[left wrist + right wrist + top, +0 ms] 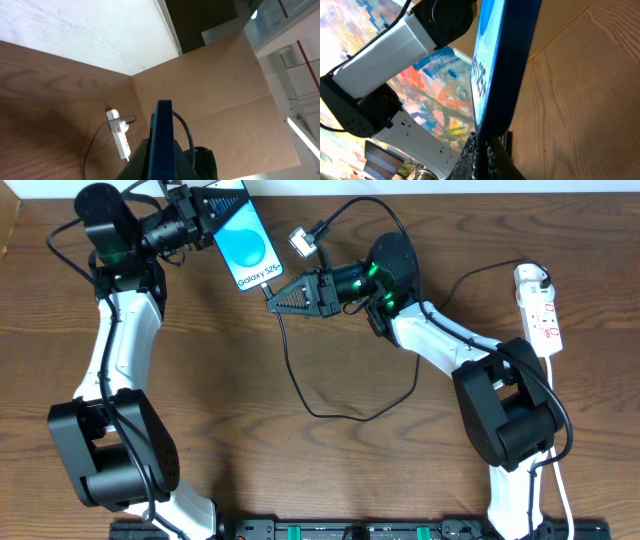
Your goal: Plug charger to phone and switch on socket
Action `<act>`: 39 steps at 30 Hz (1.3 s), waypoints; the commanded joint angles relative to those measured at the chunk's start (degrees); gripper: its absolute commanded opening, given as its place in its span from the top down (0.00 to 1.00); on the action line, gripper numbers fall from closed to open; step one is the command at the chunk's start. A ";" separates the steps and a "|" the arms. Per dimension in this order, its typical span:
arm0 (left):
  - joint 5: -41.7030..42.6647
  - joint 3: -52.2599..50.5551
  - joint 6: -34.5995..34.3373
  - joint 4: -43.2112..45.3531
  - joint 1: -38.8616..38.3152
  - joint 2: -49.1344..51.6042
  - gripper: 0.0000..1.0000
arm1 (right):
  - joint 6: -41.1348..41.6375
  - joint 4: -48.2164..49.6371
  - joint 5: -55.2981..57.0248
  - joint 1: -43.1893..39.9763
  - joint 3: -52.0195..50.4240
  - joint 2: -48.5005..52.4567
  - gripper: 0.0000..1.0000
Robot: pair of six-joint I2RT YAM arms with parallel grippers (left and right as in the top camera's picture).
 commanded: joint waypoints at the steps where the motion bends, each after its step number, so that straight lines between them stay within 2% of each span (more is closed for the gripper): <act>1: 1.77 0.72 0.55 0.42 0.11 -1.46 0.93 | 0.37 0.13 5.84 -0.42 0.22 0.39 0.99; 7: 1.81 0.72 1.31 0.42 0.04 -1.46 0.93 | 0.66 0.13 6.75 -0.35 0.22 0.39 0.99; 17: 4.79 0.72 6.43 0.42 -1.88 -1.46 0.93 | 0.79 0.15 7.30 -0.33 0.22 0.39 0.99; 33: 7.74 0.72 6.40 0.42 -1.97 -1.46 0.93 | 0.74 0.15 8.13 -0.37 0.22 0.39 0.97; 35: 7.72 0.72 6.47 0.42 -1.95 -1.46 0.93 | 0.74 0.15 8.11 -0.37 0.22 0.39 0.84; 36: 7.72 0.72 7.13 0.42 -1.81 -1.46 0.93 | 0.74 0.15 8.02 -0.37 0.22 0.39 0.71; 38: 7.72 0.72 8.33 0.42 -1.55 -1.46 0.93 | 0.68 0.33 7.19 -0.44 0.22 0.39 0.34; 39: 7.69 0.72 8.37 0.42 -1.31 -1.46 0.92 | 0.66 0.57 6.75 -0.48 0.22 0.39 0.20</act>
